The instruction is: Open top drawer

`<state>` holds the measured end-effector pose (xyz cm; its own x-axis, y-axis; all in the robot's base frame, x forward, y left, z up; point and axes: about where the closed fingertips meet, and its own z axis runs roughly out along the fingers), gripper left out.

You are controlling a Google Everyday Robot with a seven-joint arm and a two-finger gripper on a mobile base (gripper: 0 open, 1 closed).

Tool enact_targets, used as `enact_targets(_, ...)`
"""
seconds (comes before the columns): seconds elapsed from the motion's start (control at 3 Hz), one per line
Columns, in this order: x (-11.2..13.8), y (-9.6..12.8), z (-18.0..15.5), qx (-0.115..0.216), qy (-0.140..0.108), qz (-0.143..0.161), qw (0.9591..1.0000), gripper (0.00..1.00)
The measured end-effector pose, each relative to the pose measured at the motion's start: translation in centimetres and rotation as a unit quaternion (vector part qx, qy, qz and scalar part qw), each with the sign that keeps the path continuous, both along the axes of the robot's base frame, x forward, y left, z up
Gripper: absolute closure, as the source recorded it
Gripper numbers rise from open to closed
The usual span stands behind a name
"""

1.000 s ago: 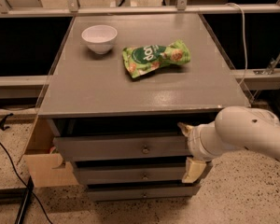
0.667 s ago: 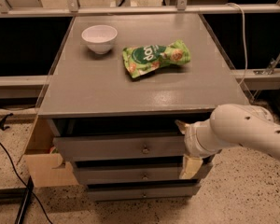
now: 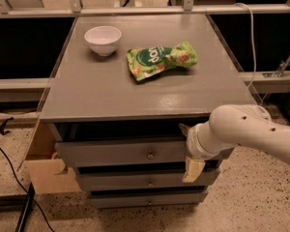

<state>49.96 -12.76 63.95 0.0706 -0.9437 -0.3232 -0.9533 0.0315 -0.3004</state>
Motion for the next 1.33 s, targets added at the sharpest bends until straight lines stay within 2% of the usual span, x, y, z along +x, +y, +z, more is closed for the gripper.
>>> enact_targets(0.67, -0.3, -0.1, -2.4, -0.017, 0.047, -0.007, 0.9987, 0.00)
enact_targets(1.0, -0.4, -0.2, -2.4, -0.019, 0.055, -0.009, 0.9983, 0.00)
enact_targets(1.33, -1.3, -0.4, -2.7, -0.027, 0.085, -0.016, 0.9959, 0.00)
